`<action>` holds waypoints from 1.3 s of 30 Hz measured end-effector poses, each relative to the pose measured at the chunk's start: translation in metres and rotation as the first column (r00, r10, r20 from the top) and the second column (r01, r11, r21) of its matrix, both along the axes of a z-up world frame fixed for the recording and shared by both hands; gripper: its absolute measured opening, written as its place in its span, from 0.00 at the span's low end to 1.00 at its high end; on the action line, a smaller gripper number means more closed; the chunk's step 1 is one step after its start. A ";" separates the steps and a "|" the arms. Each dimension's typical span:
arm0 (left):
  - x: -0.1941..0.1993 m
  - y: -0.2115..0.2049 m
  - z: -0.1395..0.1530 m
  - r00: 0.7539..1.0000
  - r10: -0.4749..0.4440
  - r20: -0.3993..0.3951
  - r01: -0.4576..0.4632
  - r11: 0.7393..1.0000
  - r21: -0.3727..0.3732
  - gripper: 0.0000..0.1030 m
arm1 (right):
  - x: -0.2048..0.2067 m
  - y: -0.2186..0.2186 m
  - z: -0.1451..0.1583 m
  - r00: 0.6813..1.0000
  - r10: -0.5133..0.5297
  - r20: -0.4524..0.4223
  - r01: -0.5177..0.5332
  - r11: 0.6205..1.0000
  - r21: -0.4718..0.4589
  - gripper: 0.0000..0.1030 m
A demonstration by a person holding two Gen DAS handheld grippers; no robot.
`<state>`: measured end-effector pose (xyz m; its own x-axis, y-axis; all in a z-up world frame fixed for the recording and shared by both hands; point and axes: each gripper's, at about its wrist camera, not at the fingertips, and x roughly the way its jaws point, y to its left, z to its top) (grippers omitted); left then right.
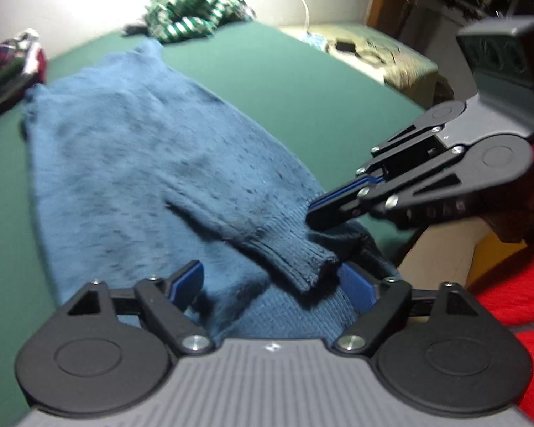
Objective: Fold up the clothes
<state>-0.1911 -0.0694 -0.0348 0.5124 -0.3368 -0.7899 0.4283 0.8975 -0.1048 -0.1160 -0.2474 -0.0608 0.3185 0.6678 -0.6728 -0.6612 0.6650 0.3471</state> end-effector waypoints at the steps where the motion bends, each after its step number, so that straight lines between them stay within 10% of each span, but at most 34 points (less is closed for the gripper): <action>1: -0.004 0.008 0.006 1.000 0.027 0.011 -0.027 1.000 -0.012 0.92 | 0.000 -0.003 0.004 1.000 -0.001 0.007 0.001 1.000 0.009 0.08; 17: -0.014 0.059 -0.018 0.985 0.054 -0.166 -0.080 0.984 -0.156 0.90 | -0.008 0.019 -0.005 0.997 0.010 -0.074 -0.015 0.998 -0.067 0.09; 23: -0.017 0.081 0.002 0.986 0.135 -0.100 -0.150 0.975 -0.163 0.94 | -0.024 0.029 0.007 1.000 -0.014 -0.019 0.011 0.994 -0.111 0.31; 29: -0.018 0.135 -0.019 0.925 0.319 -0.209 -0.364 0.901 -0.237 0.88 | -0.014 -0.017 0.009 0.949 -0.285 -0.132 0.274 0.957 -0.095 0.32; 39: -0.013 0.150 -0.038 0.909 0.301 -0.288 -0.390 0.856 -0.339 0.84 | -0.020 -0.017 0.000 0.926 -0.315 -0.208 0.294 0.948 -0.124 0.40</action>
